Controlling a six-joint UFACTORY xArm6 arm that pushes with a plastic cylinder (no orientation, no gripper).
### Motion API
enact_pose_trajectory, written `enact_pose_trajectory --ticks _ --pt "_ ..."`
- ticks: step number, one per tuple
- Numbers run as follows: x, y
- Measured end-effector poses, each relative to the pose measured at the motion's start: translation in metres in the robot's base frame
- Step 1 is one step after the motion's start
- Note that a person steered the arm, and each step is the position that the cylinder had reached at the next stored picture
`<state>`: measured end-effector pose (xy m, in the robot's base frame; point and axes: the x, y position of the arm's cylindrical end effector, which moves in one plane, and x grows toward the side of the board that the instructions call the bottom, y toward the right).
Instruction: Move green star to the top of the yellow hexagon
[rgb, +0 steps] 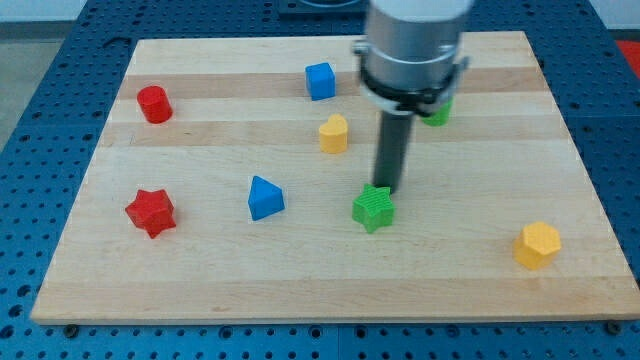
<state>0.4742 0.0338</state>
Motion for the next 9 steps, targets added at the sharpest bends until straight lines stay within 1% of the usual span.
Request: enact_pose_trajectory --ticks 1,2,3,5,6,7,8,9 --pt "0.008 -0.072" --pt "0.025 -0.102" --pt "0.037 -0.078" --pt "0.035 0.061" --pt "0.035 0.045" --pt "0.047 0.011" --pt "0.050 0.027" --pt "0.038 0.068"
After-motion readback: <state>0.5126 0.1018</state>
